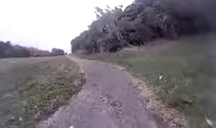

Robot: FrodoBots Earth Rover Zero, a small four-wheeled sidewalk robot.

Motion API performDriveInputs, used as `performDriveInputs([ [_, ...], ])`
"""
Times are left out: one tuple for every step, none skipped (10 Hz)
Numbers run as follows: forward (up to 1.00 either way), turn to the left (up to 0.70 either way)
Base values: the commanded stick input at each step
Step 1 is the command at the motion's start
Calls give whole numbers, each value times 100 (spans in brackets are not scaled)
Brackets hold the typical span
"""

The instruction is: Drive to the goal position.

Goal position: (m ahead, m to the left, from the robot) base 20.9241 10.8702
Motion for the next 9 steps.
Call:
performDriveInputs([
  [60, 0],
  [60, 1],
  [60, 9],
  [60, 14],
  [60, 15],
  [60, 15],
  [60, 0],
  [60, 0],
  [60, 0],
])
